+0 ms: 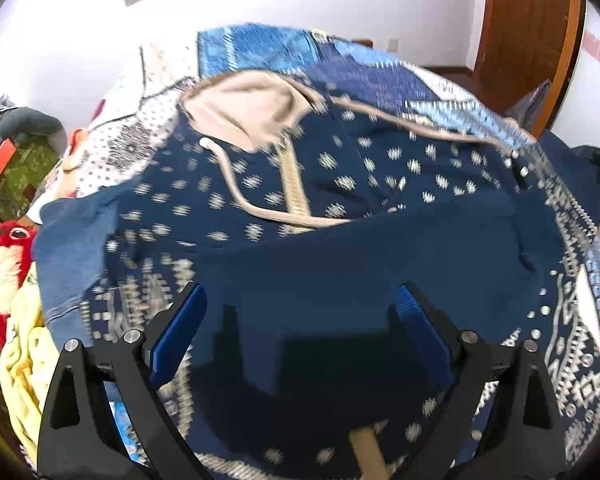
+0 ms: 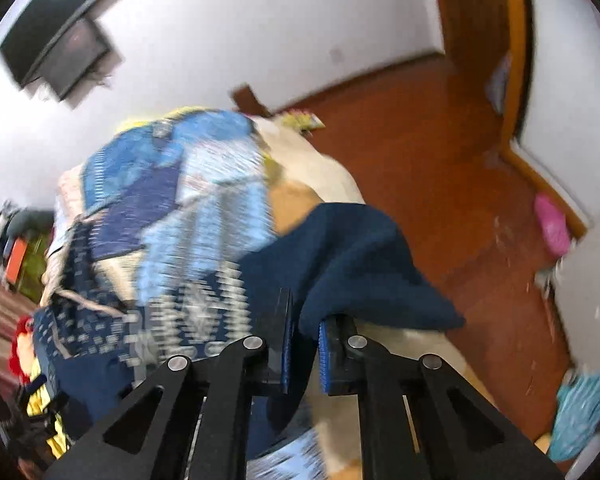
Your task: Fold large clothes
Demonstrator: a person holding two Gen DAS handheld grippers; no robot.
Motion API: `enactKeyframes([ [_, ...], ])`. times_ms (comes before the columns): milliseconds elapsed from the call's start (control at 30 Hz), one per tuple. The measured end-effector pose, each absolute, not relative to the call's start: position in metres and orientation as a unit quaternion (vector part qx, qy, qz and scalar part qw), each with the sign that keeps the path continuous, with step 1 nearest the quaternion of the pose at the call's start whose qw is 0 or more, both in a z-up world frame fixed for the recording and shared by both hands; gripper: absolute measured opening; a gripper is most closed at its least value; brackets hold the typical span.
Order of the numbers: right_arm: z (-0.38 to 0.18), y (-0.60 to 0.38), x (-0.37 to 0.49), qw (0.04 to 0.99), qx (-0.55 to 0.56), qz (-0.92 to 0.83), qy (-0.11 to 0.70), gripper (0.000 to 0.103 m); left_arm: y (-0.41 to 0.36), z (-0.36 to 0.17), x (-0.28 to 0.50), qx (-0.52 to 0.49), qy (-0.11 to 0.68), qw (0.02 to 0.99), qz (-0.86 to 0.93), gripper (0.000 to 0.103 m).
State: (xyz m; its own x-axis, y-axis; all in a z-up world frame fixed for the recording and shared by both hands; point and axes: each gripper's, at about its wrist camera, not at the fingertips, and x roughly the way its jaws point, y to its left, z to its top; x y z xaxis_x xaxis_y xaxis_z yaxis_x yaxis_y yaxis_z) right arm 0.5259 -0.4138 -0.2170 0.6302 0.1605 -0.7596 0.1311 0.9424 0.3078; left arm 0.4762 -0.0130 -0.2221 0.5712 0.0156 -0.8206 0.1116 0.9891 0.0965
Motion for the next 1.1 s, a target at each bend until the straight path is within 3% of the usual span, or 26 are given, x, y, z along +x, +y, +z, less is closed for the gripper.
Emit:
enactKeyframes([
  [267, -0.124, -0.341, 0.499, 0.912, 0.137, 0.084, 0.377, 0.008, 0.02, -0.169, 0.437, 0.045, 0.416, 0.908, -0.016, 0.096],
  [433, -0.114, -0.264, 0.491, 0.901, 0.112, 0.141, 0.394, 0.008, 0.042, -0.152, 0.412, 0.037, 0.398, 0.917, -0.014, 0.096],
  [800, -0.221, -0.105, 0.479, 0.833, 0.068, 0.209, 0.507, 0.008, 0.104, -0.172, 0.358, 0.04, 0.409, 0.911, 0.022, 0.096],
  [1100, -0.287, -0.096, 0.467, 0.796, 0.09, 0.137, 0.583, 0.008, 0.138, -0.197, 0.338, 0.019, 0.436, 0.899, 0.046, 0.096],
])
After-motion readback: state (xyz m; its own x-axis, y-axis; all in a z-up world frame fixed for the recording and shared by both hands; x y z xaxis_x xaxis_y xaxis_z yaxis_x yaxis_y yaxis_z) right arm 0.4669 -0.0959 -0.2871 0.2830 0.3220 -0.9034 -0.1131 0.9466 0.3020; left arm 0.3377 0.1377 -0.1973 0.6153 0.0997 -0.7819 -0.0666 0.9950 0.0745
